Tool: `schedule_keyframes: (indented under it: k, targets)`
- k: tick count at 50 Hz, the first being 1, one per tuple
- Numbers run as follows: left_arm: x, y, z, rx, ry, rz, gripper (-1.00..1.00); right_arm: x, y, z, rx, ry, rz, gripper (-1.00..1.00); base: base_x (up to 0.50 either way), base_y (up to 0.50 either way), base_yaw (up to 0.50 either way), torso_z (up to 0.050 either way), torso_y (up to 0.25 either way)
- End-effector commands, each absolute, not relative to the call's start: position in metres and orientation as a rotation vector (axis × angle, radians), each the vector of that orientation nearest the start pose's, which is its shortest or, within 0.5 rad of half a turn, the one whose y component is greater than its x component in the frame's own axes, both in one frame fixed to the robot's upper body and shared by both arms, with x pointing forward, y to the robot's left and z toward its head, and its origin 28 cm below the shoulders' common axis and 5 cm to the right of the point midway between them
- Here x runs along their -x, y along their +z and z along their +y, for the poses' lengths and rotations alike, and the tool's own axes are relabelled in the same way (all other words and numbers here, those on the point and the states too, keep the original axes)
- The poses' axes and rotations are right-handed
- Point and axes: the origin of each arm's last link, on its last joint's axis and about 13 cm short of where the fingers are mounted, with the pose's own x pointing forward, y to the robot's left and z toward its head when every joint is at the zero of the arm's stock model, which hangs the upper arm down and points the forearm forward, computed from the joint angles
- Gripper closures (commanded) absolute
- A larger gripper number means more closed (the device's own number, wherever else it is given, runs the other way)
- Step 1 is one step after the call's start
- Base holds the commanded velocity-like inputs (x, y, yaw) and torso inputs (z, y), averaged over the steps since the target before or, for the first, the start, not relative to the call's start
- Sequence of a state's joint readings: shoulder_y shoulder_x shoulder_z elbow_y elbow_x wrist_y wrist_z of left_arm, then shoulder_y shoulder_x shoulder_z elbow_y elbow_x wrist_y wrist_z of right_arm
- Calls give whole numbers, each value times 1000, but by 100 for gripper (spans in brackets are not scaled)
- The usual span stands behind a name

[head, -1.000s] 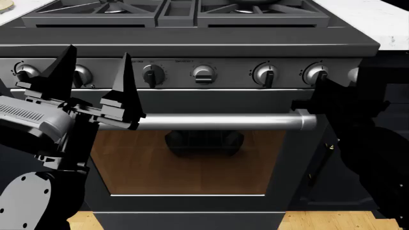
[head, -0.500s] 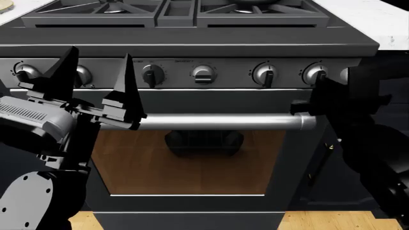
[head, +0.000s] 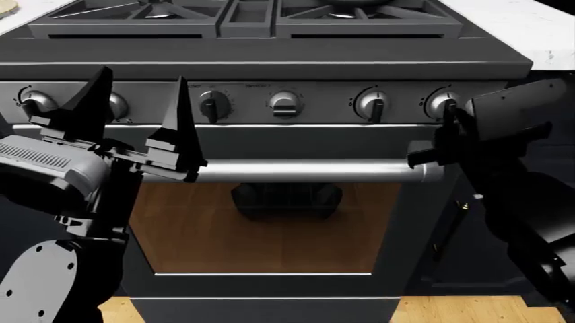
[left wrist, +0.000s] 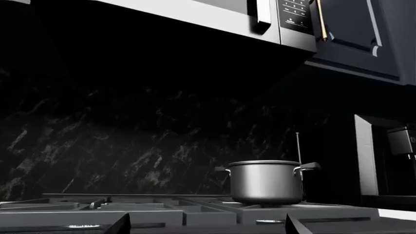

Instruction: Frozen meat rests on a plate on the counter. Retrieve the meat and place it in a pot on a burner. Then turn the burner on.

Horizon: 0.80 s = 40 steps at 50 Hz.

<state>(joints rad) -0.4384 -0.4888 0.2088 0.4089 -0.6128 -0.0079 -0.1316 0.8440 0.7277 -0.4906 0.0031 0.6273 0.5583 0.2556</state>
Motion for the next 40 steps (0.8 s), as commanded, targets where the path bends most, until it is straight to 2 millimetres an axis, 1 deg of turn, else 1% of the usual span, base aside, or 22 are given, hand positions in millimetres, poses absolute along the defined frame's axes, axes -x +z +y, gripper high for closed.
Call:
schedule_keyframes:
  k: [1, 19, 30, 40]
  targets:
    - [-258, 199, 240, 120, -294, -652, -100, -318, 198, -179, 300, 159, -12, 100, 0, 0, 0, 0, 0]
    - [-259, 198, 239, 123, -293, -647, -100, -313, 201, -175, 427, 206, -23, 100, 0, 0, 0, 0, 1]
    - [-258, 198, 239, 119, -298, -649, -100, -309, 203, -172, 485, 227, -26, 100, 0, 0, 0, 0, 0]
    - [-258, 198, 239, 119, -298, -649, -100, -310, 203, -171, 521, 232, -14, 100, 0, 0, 0, 0, 1]
